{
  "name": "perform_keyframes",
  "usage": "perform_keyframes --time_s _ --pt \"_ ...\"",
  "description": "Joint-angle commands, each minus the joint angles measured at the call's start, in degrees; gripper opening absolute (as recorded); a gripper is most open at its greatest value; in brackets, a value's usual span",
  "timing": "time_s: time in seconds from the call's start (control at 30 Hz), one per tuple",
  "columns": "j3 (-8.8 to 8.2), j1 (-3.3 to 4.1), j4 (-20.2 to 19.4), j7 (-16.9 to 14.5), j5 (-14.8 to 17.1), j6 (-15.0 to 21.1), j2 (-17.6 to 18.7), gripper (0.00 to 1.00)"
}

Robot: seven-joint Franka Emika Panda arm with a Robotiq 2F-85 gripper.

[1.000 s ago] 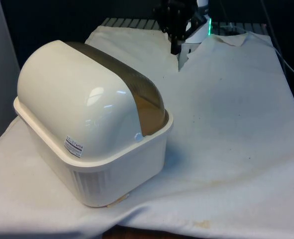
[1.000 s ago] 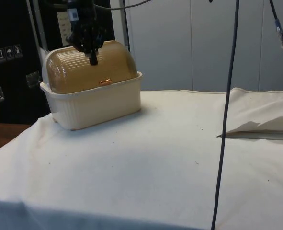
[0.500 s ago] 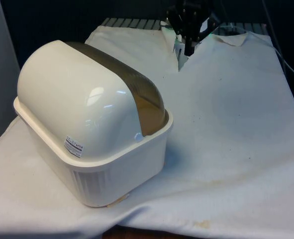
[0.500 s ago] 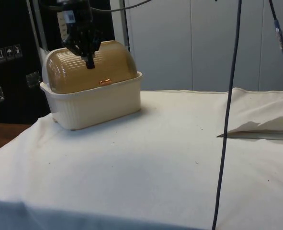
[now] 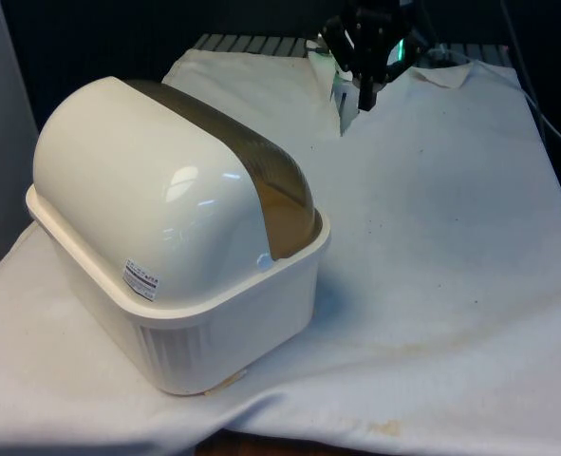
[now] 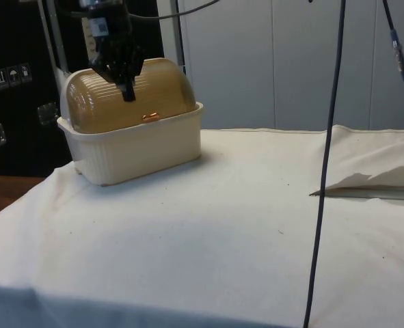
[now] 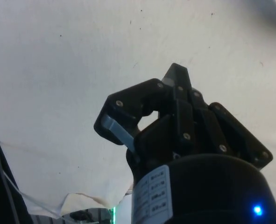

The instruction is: Open the lid, then close it.

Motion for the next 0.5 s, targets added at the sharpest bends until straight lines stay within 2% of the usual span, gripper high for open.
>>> perform_keyframes --time_s 0.0,0.07,0.1,0.13,0.47 --pt "0.17 0.06 -0.57 -0.57 0.0 0.52 -0.34 0.0" --pt "0.17 0.06 -0.8 -1.38 0.0 0.57 -0.4 0.0" --pt "0.0 0.0 -0.17 -0.8 0.0 0.0 0.0 0.0" --pt "0.17 0.06 -0.97 -2.12 0.0 0.57 -0.46 0.0" --pt "0.11 0.11 -1.89 -5.84 -0.17 0.52 -0.8 0.0"
